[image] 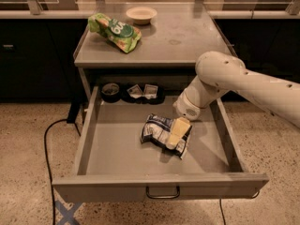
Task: Pick blue chip bag from top drawer and place on counter
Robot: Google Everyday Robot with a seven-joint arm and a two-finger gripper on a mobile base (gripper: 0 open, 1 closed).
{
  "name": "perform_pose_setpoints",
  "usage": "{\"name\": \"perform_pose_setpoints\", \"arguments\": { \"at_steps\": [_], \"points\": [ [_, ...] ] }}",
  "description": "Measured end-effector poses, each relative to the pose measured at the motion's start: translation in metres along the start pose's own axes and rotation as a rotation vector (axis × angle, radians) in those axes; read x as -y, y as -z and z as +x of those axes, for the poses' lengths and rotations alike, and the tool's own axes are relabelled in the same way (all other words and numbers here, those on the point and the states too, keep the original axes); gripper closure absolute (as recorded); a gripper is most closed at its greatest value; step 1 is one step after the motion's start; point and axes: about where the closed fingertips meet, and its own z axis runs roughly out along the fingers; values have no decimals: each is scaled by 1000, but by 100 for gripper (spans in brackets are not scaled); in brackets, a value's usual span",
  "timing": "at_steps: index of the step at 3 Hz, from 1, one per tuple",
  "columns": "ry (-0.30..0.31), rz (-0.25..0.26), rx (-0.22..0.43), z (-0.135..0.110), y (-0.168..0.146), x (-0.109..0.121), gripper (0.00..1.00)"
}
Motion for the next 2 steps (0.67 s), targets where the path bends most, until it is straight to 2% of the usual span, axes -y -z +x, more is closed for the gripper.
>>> {"name": "perform_pose_setpoints", "arguments": {
  "at_steps": [1, 2],
  "points": [
    [-80, -18, 72, 14, -9, 13, 0],
    [-79, 1, 120, 6, -17, 25, 0]
  ]
}}
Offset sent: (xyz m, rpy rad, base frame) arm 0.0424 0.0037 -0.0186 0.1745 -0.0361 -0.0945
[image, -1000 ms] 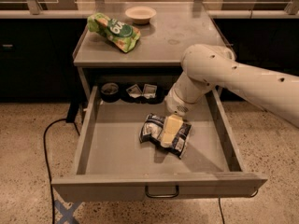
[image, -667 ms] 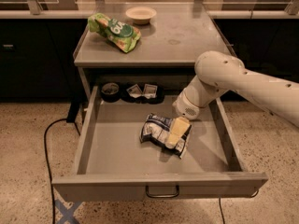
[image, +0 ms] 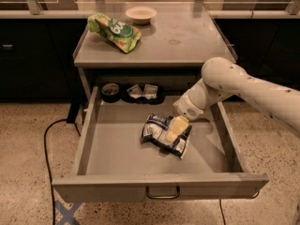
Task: Pick blue chip bag from top drawer and place on counter
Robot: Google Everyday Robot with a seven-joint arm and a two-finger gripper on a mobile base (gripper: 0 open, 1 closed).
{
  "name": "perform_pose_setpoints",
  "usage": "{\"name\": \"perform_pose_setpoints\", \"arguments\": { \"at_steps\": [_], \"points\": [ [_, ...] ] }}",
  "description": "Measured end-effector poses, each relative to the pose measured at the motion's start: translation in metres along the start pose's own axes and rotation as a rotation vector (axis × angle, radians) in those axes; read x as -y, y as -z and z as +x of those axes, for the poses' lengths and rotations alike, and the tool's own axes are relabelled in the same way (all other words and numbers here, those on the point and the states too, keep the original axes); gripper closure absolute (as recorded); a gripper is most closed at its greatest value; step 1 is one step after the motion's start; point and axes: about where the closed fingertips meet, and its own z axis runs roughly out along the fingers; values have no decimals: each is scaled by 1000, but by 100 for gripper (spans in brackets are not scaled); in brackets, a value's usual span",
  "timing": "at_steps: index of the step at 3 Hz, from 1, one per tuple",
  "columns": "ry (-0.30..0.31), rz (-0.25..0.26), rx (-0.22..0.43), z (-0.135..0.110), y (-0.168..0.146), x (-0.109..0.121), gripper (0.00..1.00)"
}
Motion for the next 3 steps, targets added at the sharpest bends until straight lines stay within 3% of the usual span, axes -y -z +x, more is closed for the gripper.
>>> {"name": "perform_pose_setpoints", "arguments": {
  "at_steps": [1, 2, 3],
  "points": [
    [76, 45, 24, -24, -13, 1, 0],
    [76, 44, 24, -24, -13, 1, 0],
    [35, 24, 38, -6, -27, 3, 0]
  ]
}}
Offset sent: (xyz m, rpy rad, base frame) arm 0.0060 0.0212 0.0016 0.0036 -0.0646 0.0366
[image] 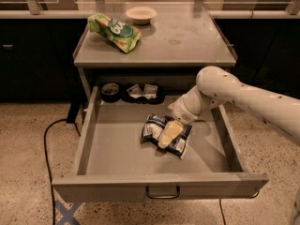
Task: Pick blue chip bag from top drawer and place on counter
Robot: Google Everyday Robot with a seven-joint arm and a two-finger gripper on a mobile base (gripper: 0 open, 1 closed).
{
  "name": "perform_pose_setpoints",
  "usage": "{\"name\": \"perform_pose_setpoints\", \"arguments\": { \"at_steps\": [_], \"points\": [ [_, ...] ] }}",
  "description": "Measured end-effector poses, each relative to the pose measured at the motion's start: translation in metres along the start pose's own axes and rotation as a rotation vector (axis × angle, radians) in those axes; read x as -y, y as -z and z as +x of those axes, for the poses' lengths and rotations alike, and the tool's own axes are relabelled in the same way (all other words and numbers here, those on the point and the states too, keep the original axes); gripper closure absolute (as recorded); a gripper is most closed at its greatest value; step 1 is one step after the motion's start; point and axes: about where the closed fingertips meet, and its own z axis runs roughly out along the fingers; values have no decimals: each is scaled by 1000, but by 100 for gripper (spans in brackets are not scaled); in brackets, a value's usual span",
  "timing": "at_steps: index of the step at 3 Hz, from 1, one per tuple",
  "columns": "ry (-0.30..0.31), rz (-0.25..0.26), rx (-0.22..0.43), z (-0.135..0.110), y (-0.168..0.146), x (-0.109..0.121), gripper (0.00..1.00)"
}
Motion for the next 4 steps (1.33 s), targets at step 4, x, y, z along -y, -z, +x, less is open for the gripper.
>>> {"name": "perform_pose_setpoints", "arguments": {
  "at_steps": [4],
  "points": [
    [-50, -90, -7, 22, -61, 8, 38]
  ]
}}
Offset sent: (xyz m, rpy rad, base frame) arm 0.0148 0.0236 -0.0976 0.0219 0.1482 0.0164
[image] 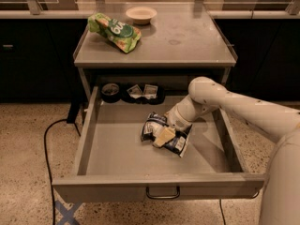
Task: Pick blue chip bag from top drawer and place on counter
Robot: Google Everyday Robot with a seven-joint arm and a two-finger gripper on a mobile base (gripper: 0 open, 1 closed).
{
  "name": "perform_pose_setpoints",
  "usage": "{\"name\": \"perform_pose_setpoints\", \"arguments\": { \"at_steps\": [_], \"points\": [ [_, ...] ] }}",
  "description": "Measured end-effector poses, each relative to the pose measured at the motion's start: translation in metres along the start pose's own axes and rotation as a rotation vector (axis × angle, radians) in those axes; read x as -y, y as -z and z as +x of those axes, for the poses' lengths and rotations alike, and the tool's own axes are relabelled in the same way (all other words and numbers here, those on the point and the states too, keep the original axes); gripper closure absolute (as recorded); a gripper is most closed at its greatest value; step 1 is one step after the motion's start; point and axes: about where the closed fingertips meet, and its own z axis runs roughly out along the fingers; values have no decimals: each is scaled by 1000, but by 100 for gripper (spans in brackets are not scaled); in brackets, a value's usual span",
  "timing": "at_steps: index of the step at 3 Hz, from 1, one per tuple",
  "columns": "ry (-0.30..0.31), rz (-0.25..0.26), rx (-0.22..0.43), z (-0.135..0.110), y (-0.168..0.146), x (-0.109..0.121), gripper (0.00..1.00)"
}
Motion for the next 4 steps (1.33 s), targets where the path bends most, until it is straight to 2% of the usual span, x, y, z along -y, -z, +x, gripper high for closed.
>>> {"name": "perform_pose_setpoints", "arguments": {
  "at_steps": [2, 3, 4],
  "points": [
    [0, 0, 0, -4, 6, -1, 84],
    [0, 0, 0, -7, 10, -2, 100],
    [0, 0, 0, -8, 13, -2, 100]
  ]
}}
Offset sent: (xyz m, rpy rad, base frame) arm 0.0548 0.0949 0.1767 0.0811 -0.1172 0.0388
